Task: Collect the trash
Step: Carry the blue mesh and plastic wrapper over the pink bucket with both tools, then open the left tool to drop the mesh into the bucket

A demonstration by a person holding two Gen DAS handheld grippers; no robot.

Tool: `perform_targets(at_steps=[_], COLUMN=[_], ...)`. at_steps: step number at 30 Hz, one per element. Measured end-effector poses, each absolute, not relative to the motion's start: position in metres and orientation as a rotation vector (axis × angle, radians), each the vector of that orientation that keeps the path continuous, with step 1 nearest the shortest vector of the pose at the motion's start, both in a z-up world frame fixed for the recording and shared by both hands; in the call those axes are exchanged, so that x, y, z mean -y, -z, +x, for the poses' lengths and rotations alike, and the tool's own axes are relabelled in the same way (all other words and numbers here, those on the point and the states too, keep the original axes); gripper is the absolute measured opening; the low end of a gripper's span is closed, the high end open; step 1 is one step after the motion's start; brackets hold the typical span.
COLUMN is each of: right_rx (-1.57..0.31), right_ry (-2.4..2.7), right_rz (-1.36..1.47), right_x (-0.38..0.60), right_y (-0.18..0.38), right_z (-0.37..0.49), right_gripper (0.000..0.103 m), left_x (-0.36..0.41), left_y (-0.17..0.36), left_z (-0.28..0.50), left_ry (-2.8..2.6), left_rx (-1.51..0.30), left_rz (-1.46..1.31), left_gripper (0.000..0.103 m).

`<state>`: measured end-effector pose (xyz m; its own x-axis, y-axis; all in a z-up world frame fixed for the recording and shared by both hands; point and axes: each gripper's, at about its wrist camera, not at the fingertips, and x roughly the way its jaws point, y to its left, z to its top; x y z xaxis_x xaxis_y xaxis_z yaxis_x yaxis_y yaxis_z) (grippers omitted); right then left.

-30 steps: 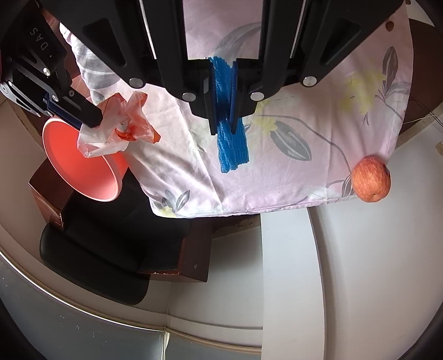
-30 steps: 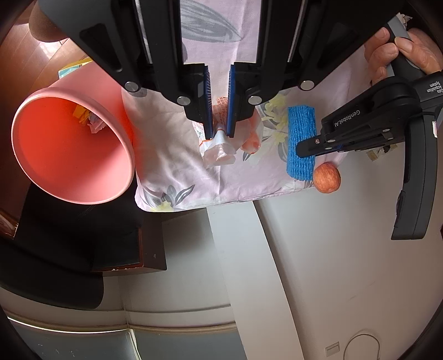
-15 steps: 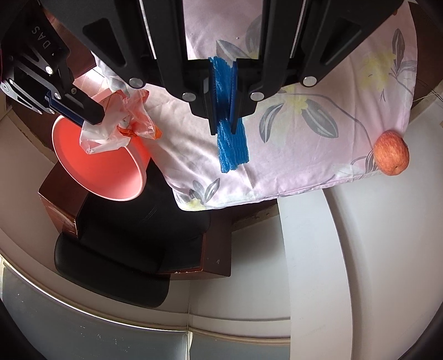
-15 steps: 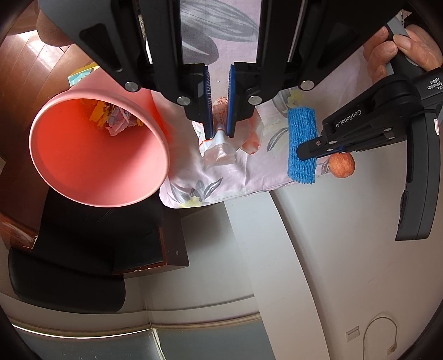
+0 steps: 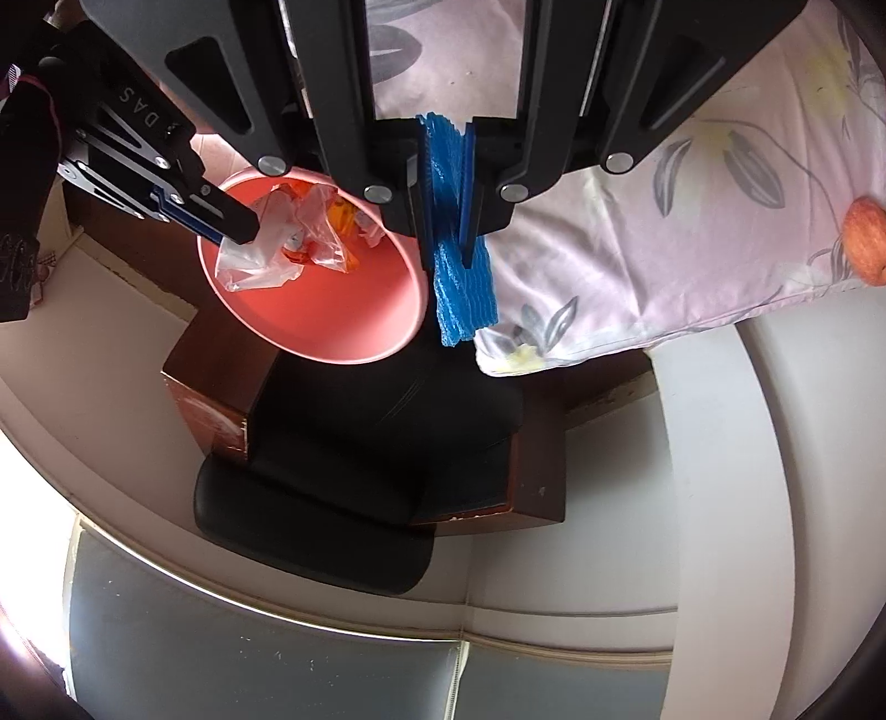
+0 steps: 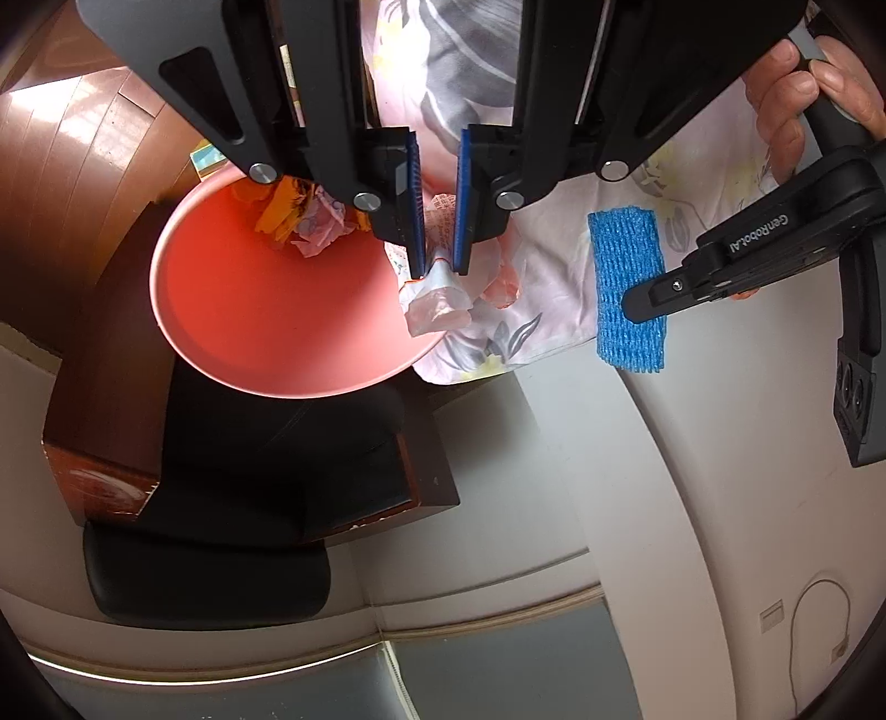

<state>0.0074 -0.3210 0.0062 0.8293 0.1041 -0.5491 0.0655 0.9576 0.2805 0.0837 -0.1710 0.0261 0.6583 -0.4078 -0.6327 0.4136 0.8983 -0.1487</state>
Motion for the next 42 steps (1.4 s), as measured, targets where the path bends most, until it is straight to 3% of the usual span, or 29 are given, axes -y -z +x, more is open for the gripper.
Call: perform_targets(at_steps=[24,31,35,42], right_rx=[-0.661,-0.678,-0.682,-0.685], right_ry=[0.151,0.163,0.166,0.167], right_rz=[0.335,0.337,0.338,0.339], right_x=[0.387,0.392,0.394,0.393], right_y=[0.026,0.032,0.034,0.035], right_z=[0.018,0.021,0.022,0.025], right_gripper=[0.01,0.01,0.01,0.01], left_x=[0.28,0.292,0.295,0.298], left_y=[0.017,0.025,0.026,0.026], left_z=[0.117,0.118,0.119,0.119], left_ry=[0.623,0.604,0.599,0.58], left_rx=[-0.805,-0.803,-0.802,-0.784], left_rz=[0.087,0.12,0.135,0.153], left_gripper=[0.008,0.03,0.037,0.056])
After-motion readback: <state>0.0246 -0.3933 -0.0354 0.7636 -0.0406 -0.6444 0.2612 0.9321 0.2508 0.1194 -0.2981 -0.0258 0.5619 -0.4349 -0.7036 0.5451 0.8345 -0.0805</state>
